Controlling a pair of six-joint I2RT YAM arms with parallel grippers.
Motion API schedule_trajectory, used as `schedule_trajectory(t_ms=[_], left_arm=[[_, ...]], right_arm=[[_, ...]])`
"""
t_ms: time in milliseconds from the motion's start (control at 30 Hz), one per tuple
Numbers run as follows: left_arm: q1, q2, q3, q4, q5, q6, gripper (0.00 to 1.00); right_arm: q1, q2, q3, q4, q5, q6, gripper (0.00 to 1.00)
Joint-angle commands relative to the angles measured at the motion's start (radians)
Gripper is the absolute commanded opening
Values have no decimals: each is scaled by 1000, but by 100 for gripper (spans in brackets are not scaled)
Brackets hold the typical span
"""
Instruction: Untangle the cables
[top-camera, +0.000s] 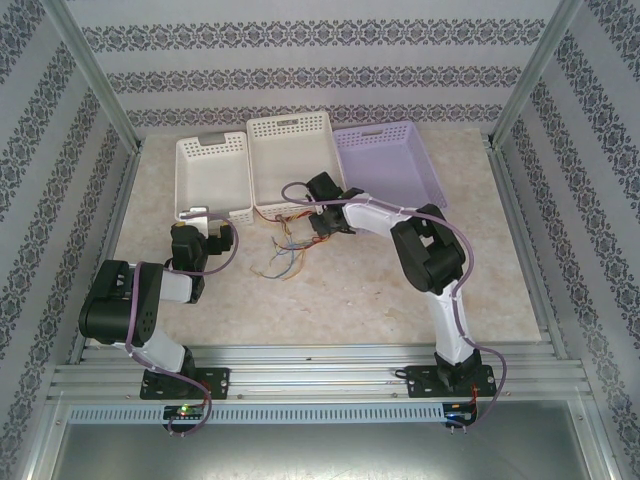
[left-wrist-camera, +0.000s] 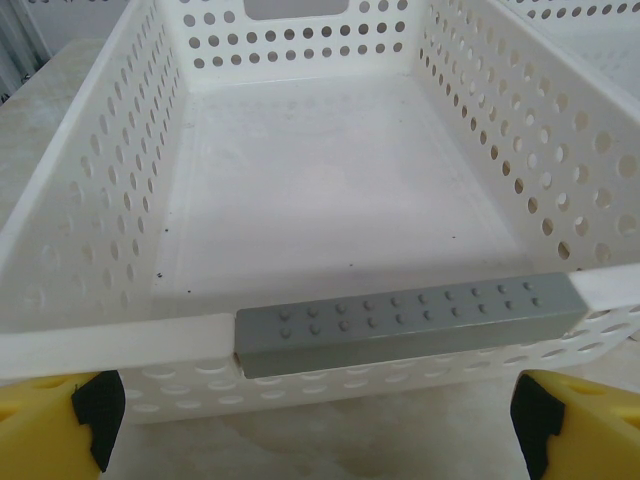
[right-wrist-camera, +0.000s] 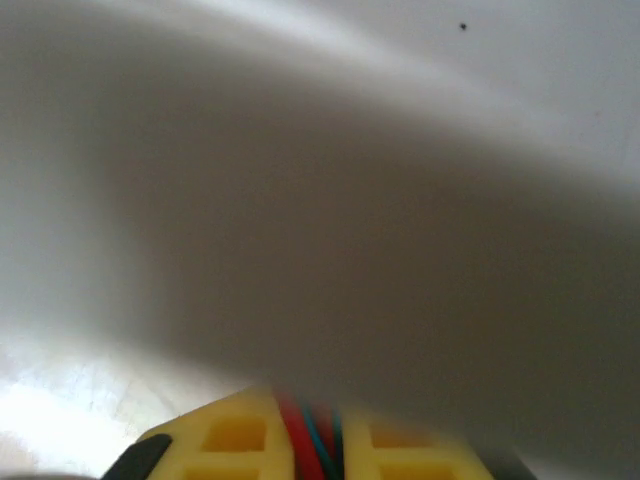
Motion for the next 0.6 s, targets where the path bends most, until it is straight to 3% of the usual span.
schedule_trajectory(t_ms=[0, 100, 567], left_arm=[[10, 3, 16, 1, 18, 21, 100], [10, 2, 16, 1, 18, 21, 100], [10, 0, 10, 7, 29, 25, 100]], right_arm=[[21, -79, -46, 14, 15, 4, 7], [36, -144, -87, 24, 24, 3, 0], [121, -479, -280, 60, 30, -12, 0]])
